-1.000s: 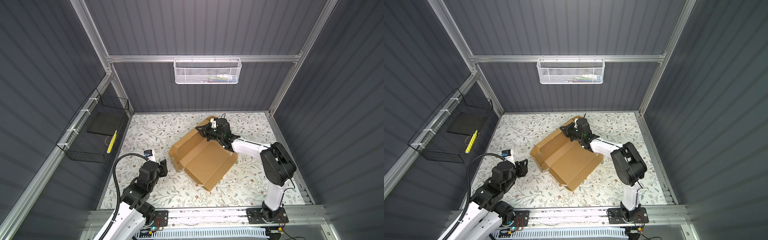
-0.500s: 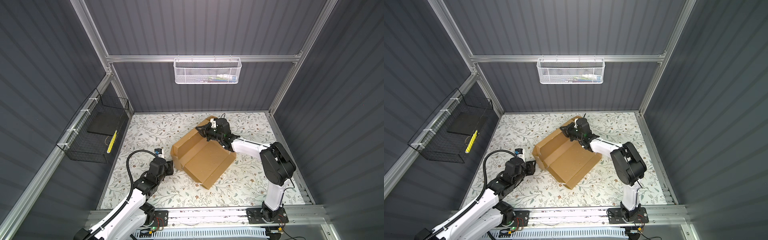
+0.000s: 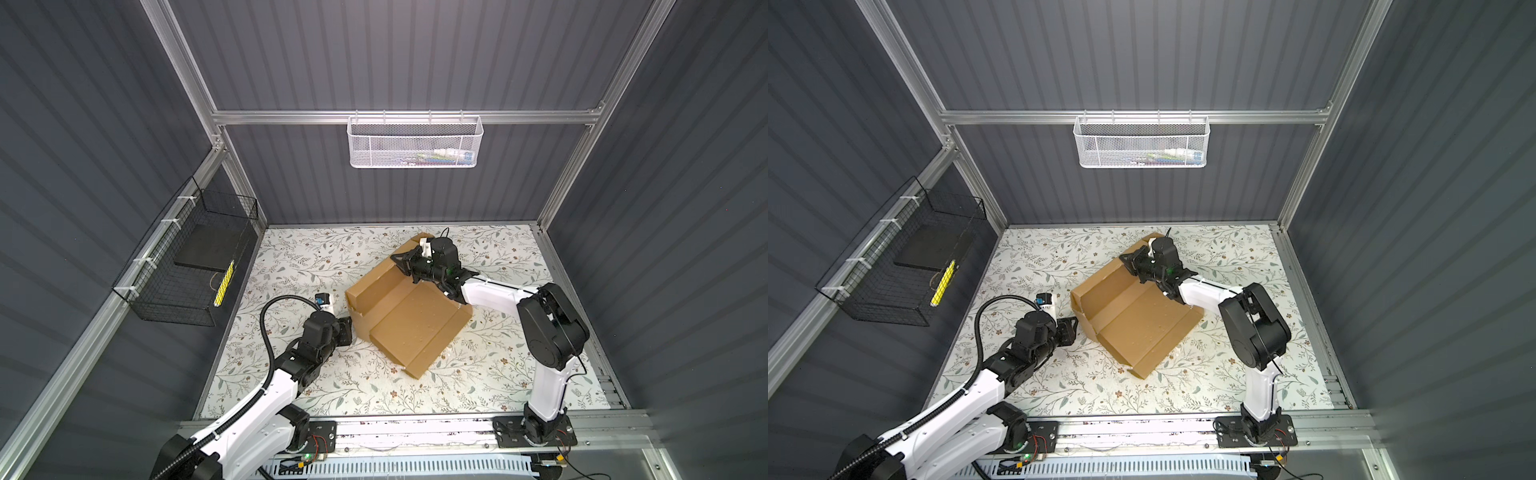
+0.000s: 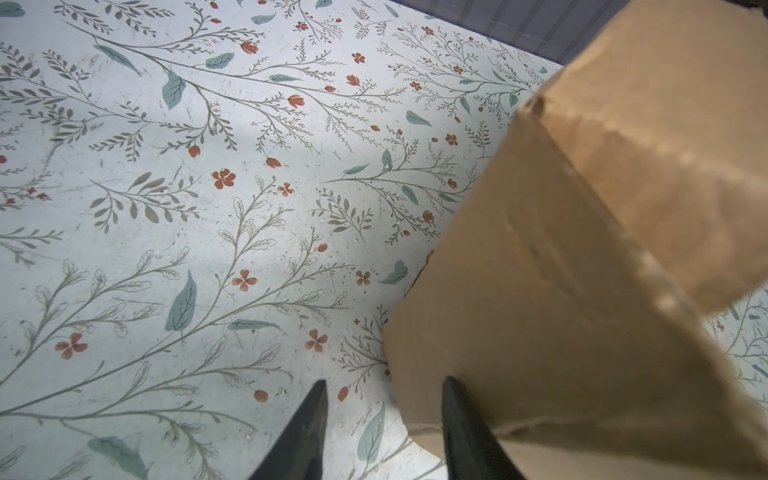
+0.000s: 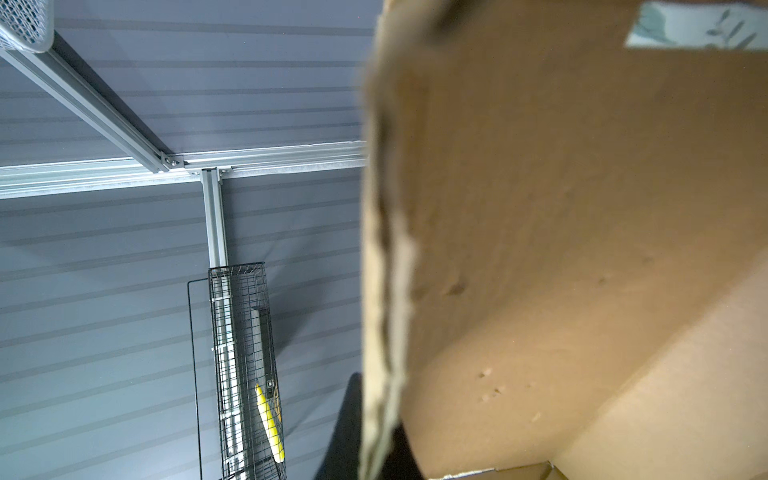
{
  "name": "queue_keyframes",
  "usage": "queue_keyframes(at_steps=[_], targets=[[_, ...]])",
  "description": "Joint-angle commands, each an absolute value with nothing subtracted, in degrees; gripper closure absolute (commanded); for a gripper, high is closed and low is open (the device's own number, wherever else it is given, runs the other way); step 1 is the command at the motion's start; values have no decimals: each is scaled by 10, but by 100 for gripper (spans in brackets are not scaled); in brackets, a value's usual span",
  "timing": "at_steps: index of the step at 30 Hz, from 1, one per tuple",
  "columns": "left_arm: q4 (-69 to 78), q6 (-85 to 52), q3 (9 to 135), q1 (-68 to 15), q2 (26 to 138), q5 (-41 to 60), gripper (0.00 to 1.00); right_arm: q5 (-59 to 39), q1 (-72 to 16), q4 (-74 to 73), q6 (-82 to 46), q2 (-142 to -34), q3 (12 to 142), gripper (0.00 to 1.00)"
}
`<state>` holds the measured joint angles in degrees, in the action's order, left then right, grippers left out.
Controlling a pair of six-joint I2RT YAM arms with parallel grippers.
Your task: Fold the paper box
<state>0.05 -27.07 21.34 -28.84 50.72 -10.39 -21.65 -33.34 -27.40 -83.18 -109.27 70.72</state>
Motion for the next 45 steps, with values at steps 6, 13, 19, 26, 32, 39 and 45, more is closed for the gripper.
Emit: queue_keyframes(at_steps=[6,13,19,26,32,39,45], targets=[[-4,-272,215,-291,471,-85,49,-221,-338,-276,-830,-1112,734,98],[-24,-271,209,-291,445,-87,46,-219,-338,-265,-833,-1120,750,98],[-18,-274,198,-291,439,-84,46,-214,-339,-247,-832,-1128,766,99],[-18,-271,190,-291,430,-81,43,-207,-341,-211,-825,-1134,790,99],[-5,-265,185,-291,437,-86,42,-204,-344,-196,-824,-1139,800,99],[13,-254,190,-291,458,-90,41,-200,-345,-176,-827,-1148,816,99],[22,-241,190,-291,468,-102,39,-199,-345,-167,-828,-1155,824,99]])
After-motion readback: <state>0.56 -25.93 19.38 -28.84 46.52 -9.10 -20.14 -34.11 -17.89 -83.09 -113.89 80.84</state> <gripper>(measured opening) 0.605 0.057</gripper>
